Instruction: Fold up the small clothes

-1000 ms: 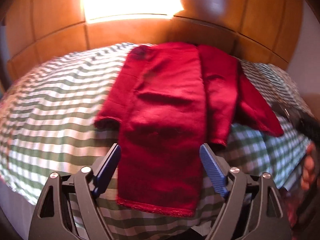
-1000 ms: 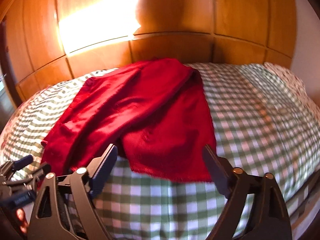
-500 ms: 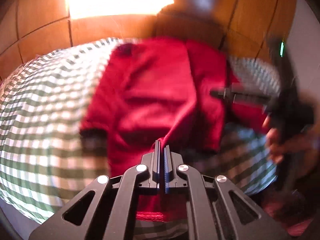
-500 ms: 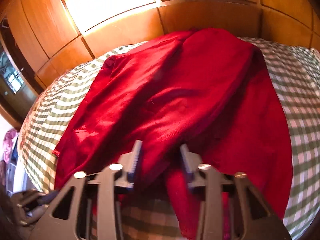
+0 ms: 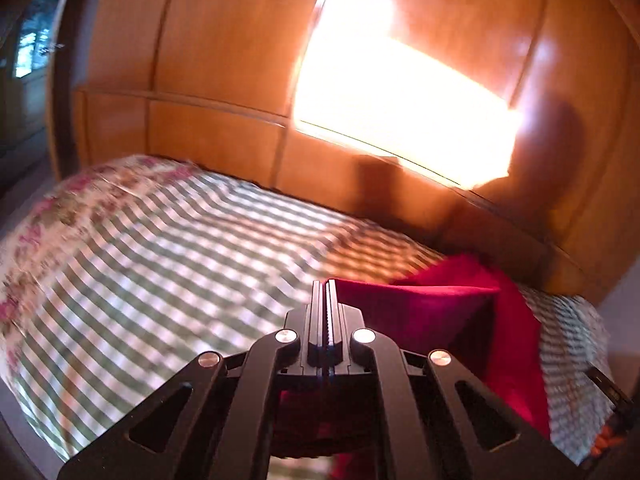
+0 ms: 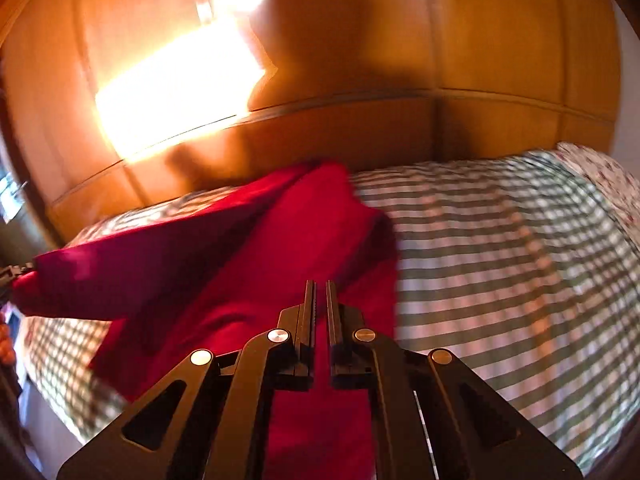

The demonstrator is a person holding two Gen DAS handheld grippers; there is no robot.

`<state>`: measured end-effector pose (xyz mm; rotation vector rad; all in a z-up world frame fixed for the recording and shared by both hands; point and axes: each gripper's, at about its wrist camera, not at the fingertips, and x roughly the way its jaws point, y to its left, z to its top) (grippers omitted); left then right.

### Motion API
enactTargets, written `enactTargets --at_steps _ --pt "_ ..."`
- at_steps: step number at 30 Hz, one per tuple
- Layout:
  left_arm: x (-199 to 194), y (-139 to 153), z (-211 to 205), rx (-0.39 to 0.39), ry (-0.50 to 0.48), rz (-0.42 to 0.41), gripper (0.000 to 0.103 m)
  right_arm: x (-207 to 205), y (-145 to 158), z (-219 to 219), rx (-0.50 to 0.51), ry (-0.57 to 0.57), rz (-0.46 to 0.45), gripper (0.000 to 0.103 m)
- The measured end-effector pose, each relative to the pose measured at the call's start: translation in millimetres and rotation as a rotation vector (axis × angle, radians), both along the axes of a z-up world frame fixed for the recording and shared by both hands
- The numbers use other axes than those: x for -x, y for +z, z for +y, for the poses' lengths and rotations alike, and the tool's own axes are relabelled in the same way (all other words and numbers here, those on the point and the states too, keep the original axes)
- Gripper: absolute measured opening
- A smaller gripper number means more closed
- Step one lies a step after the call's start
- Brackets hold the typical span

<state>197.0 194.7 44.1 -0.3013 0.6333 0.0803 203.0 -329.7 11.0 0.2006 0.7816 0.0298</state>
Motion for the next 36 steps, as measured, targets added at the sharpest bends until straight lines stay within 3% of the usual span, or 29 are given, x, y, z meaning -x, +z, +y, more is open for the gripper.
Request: enactTargets --at_steps 3,5,6,7,9,10,11,12,15,17,19,20,22,28,31,33,36 --pt "-36 2 27 -0.069 0.100 0.036 0.000 1 -6 -13 -0.034 -0.014 0.014 0.004" --pt "-54 -4 38 -0.116 0.153 0.065 0.000 0 -22 -4 -0.066 0.014 0.048 0.027" --pt "-68 -9 44 -0.150 0.190 0.090 0.001 -1 -28 2 -0.084 0.019 0.058 0.059" --pt "-80 -15 49 -0.173 0.218 0.117 0.001 0 -35 10 -0.116 0.022 0.058 0.071" --pt "-93 -26 52 -0.187 0.247 0.150 0.009 -1 -43 27 -0.132 0.058 0.067 0.071" --pt "-95 -31 51 -0.192 0.249 0.156 0.021 -3 -48 40 -0.136 0.088 0.082 0.071" --pt "-94 -33 47 -0.195 0.249 0.156 0.051 -7 -52 50 -0.153 0.112 0.094 0.071" --pt "-88 -36 41 -0.186 0.240 0.132 0.065 -10 -56 57 -0.170 0.132 0.110 0.071" --pt "-72 -49 14 -0.145 0.157 0.131 0.064 -28 -80 81 -0.229 0.176 0.221 0.069" --pt "-61 -61 -5 -0.136 0.091 0.145 0.063 -34 -90 97 -0.238 0.193 0.252 0.062" --pt "-48 -75 -27 -0.119 -0.001 0.163 0.061 -34 -87 110 -0.157 0.193 0.230 0.035" --pt "-42 -82 -37 -0.110 -0.043 0.173 0.060 -34 -84 113 -0.122 0.194 0.211 0.030" --pt "-30 -95 -56 -0.084 -0.127 0.189 0.060 -33 -73 110 -0.104 0.195 0.179 0.008" --pt "-3 -117 -90 -0.030 -0.256 0.233 0.056 -30 -34 74 0.096 0.168 0.062 0.006" --pt "3 -129 -92 0.004 -0.284 0.272 0.054 -40 -17 30 0.266 0.060 0.024 0.006" --pt "6 -136 -90 0.040 -0.294 0.299 0.042 -54 -12 -8 0.427 -0.035 0.017 0.006" --pt "11 -142 -90 0.080 -0.310 0.314 0.040 -88 -19 -74 0.578 -0.195 0.072 0.006"
